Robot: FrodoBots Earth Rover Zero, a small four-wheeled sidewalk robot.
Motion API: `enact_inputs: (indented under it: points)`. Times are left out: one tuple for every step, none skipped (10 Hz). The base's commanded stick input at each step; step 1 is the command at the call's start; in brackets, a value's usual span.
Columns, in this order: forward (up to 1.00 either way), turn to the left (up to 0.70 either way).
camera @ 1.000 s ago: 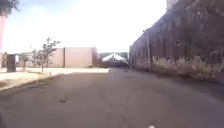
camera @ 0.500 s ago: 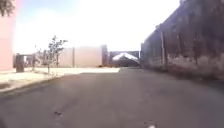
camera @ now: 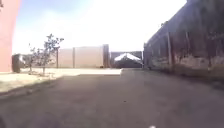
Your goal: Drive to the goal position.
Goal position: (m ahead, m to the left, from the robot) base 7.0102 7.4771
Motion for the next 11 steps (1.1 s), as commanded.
enact_inputs:
  points:
    - [1.00, 0.00]
    - [1.00, 0.00]
    - [1.00, 0.00]
    - [1.00, 0.00]
    - [1.00, 0.00]
    - [1.00, 0.00]
    - [1.00, 0.00]
    - [1.00, 0.00]
    - [1.00, 0.00]
    - [1.00, 0.00]
    - [1.00, 0.00]
